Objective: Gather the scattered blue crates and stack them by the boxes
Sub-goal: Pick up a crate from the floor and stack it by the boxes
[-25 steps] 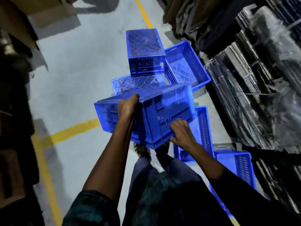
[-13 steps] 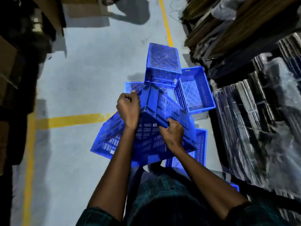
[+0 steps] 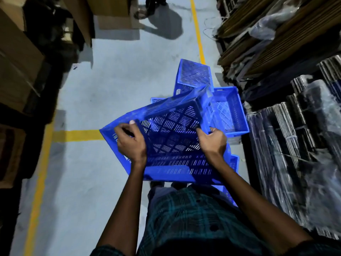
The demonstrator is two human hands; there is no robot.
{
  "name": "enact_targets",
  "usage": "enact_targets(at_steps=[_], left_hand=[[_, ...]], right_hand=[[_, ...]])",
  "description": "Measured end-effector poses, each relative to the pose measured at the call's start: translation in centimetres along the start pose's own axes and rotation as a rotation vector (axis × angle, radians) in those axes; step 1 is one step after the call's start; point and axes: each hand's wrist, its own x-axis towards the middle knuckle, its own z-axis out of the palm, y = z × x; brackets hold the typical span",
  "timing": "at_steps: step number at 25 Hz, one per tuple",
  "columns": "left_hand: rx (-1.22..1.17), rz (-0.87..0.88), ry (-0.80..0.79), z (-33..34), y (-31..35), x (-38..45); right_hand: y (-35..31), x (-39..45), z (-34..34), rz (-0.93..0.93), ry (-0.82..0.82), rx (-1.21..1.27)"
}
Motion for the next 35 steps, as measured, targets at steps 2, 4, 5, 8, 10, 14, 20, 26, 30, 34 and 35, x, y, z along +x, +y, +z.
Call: enact_targets(at_steps=[2, 4, 5, 8, 10, 14, 20, 26, 30, 34, 35], left_hand=[[0.033, -0.047, -0.050, 0.2, -2.4, 0.2], [0.081, -0.078, -0.113, 0.7, -5.4, 0.5], [0.126, -0.117, -0.133, 1.0, -6.9, 0.7], [0.271, -0.282, -0.128, 1.0, -8.3, 0.9], [0.311, -0.331, -0.073, 0.7, -7.5, 1.0], [0.262, -0.435, 0.143, -0.4, -6.1, 0.6], [-0.056, -0.863, 0.252, -6.7, -13.0, 0.8], [-0.020, -0.970, 0.465, -13.9, -13.2, -4.5], [-0.129, -0.931, 0.538, -17.8, -15.1, -6.8], [-0.182, -0.955, 0.615, -21.5, -23.5, -8.2], [-0.164, -0.952, 0.636, -22.3, -22.7, -8.5]], right_hand=[[0.0, 0.7, -1.9, -0.023, 0.014, 0.051], [0.2, 1.3, -3.5, -0.084, 0.007, 0.111], [0.3, 1.6, -4.2, -0.118, 0.002, 0.133], [0.2, 2.8, -6.0, -0.155, -0.046, 0.192], [0.3, 3.7, -7.1, -0.181, -0.118, 0.224], [1.8, 5.0, -8.4, -0.184, -0.227, 0.329], [2.9, 6.8, -7.2, -0.237, -0.382, 0.307], [-0.8, 6.2, -4.2, -0.302, -0.532, 0.250], [-3.7, 5.4, 1.3, -0.434, -0.680, 0.190], [-7.9, 2.4, 8.0, -0.677, -0.788, 0.019], [-9.3, 0.9, 9.4, -0.727, -0.805, -0.048]])
